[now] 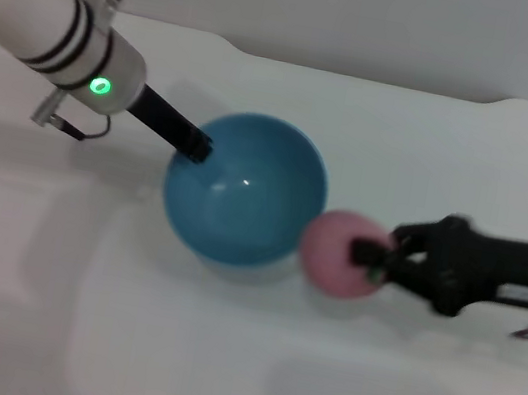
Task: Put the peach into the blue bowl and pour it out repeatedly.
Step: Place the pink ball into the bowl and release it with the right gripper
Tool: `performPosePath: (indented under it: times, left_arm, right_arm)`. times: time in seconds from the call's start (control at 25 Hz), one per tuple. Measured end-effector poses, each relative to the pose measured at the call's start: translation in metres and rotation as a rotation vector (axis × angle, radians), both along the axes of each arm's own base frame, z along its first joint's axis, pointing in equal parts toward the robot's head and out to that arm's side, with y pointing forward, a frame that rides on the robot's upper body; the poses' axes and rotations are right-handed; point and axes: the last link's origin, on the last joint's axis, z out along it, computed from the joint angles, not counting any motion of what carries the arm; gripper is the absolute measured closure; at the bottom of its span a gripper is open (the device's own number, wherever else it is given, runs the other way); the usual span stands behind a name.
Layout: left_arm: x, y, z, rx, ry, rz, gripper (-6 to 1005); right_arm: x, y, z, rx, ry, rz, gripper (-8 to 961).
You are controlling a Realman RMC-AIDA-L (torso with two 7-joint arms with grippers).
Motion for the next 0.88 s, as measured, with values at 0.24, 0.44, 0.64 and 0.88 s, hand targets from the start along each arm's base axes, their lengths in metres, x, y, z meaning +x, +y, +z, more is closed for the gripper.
performPosePath:
  times: [0.24,0.44,0.64,0.88]
  left_arm:
    - [0.025,-0.008,-0.028,-0.083,-0.016,-0.010,1001]
    - [0.051,-0.018,-0.054,-0.159,-0.022,-0.044,1000]
    - [0.065,-0.022,-0.065,-0.188,-0.032,-0.063,1000]
    - [0.069,-0.021,-0.065,-0.181,-0.051,-0.054,1001]
  right_arm:
    - [0.001,-0.002,0.039,0.086,0.090,0.038,869]
    - [0.002,0.006,0.035,0.113,0.032,0.029,897]
    - [0.007,0.012,0.023,0.103,-0.074,0.025,897]
    - [0.009,0.015,0.014,0.080,-0.146,0.013,884]
